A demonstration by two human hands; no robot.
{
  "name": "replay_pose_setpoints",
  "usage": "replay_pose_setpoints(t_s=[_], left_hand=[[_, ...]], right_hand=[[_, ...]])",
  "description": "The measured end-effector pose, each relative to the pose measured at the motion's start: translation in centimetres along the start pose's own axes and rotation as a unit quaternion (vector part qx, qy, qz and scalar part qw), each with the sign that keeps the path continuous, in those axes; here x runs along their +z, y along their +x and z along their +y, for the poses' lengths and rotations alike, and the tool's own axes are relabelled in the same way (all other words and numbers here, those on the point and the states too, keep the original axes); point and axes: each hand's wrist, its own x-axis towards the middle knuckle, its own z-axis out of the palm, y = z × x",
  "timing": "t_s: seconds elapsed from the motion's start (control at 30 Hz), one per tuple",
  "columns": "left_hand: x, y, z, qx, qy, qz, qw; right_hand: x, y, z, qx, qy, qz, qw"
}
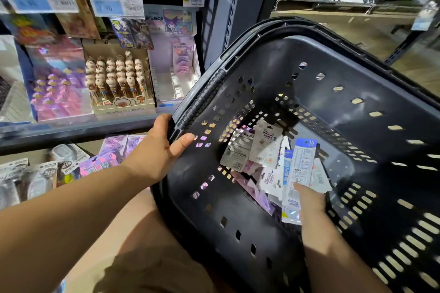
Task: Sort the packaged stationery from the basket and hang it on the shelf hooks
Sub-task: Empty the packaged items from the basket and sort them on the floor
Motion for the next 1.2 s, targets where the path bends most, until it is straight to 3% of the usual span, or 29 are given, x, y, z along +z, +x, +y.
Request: replay_pose_setpoints(t_s=[0.13, 0.43, 0.57, 0.7, 0.93, 1.2], left_hand=[[0.1, 0.2, 0.0, 0.007, -0.001, 0.008, 1.000], [0.0, 0.1, -0.3, 0.001, 0.012, -0.006, 1.000], [0.0, 0.0, -0.2, 0.002, 0.018, -0.008, 1.000], [-0.1, 0.1, -0.3, 0.008, 0.016, -0.004, 1.000], [0.2, 0.2, -0.3, 0.016, 0.009, 0.015, 1.000], [0.3, 0.1, -0.2, 0.017, -0.009, 0.003, 1.000]], right_hand=[[-2.7, 0.3, -0.2, -0.025, -0.054, -0.050, 0.997], [-1.0, -0.4, 0.6, 0.047, -0.104, -0.144, 0.983], [-0.4, -0.2, 0.4, 0.052, -0.112, -0.147, 0.981], [-1.6, 0.7, 0.1, 0.003, -0.130, -0.097, 0.987], [-5.7, 0.3, -1.7, -0.024, -0.029, -0.113, 0.993], [1.2, -0.7, -1.6, -0.007, -0.106, -0.208, 0.972]])
